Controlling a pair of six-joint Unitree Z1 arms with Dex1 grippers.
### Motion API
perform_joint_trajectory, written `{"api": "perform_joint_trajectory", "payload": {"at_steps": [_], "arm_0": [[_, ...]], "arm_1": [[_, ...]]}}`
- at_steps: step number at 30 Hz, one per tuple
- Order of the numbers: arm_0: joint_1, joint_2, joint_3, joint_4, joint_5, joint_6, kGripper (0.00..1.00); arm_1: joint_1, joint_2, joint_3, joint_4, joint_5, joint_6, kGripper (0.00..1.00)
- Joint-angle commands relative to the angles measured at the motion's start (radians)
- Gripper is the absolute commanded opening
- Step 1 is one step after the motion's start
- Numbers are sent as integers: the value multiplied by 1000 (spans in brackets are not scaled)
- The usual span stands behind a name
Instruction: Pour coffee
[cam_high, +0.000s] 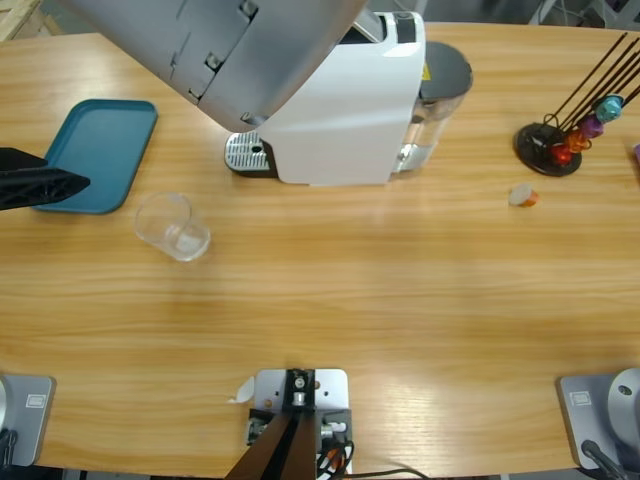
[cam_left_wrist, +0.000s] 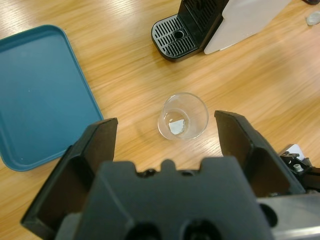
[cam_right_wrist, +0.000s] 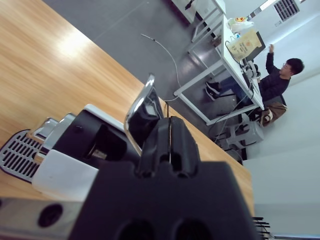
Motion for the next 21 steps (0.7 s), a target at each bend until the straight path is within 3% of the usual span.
{"api": "perform_joint_trajectory", "payload": {"at_steps": [1, 21], "arm_0": [[-7, 2, 36, -12, -14, 12, 830], [-7, 11, 37, -12, -14, 11, 830]], "arm_1": [[34, 143, 18, 8, 74, 19, 0], [23, 174, 13, 8, 109, 34, 0]]}}
